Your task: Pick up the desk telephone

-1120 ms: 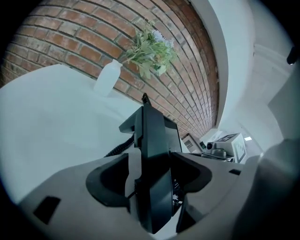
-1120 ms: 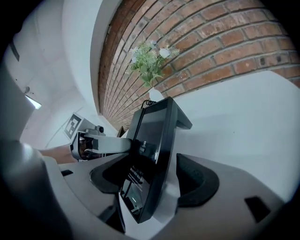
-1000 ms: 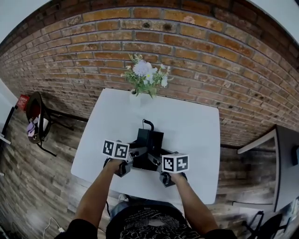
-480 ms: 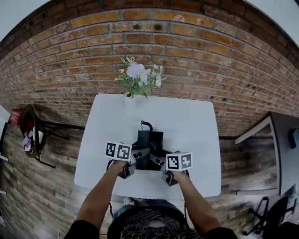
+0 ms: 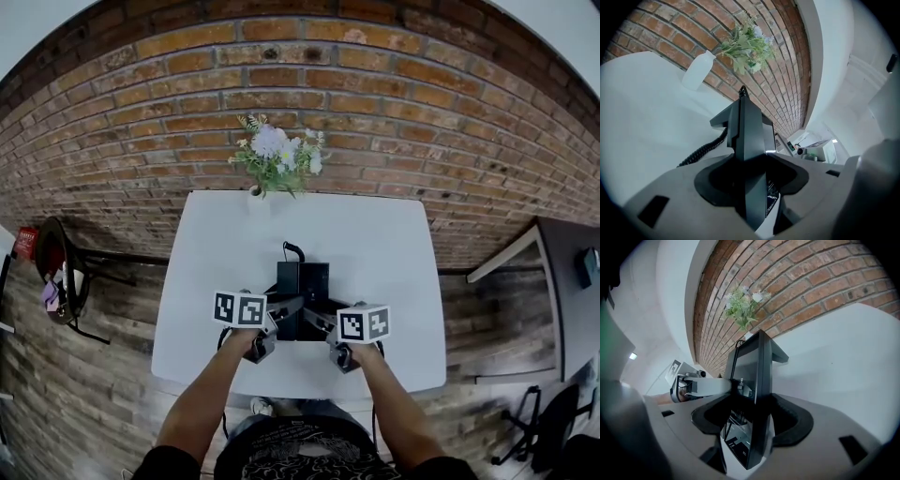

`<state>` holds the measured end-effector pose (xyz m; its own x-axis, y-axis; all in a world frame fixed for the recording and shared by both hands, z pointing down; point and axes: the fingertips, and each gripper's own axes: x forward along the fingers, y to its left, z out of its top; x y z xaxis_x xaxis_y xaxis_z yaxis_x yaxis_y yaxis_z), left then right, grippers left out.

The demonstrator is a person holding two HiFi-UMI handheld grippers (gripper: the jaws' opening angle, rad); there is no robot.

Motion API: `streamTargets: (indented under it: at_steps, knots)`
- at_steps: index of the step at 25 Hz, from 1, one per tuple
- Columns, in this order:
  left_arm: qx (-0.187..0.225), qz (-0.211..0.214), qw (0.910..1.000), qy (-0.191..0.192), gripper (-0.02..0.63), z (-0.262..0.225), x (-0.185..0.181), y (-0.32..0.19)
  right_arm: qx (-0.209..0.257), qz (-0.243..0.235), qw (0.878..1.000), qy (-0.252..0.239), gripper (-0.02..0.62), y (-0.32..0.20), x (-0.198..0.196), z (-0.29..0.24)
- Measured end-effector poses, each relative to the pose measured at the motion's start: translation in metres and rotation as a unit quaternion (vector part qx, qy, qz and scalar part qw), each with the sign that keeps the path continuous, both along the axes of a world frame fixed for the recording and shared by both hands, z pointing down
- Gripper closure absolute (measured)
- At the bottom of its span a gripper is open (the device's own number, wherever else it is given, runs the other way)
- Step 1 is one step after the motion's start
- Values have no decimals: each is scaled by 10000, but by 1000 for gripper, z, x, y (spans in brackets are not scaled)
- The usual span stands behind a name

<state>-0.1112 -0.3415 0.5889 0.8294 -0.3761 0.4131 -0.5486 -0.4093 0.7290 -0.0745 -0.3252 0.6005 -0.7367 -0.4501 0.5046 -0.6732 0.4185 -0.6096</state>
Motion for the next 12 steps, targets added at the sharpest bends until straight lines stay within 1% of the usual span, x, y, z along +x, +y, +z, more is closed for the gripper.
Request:
streamTargets:
  at_steps: [8, 12]
  knots:
    - [321, 29, 9995, 78, 394, -30, 1, -3, 364, 6, 9993, 52, 330, -3, 1, -29]
    - [597, 74, 9982, 64, 394, -52, 2, -7, 613, 53, 9981, 36, 330, -8, 2, -50]
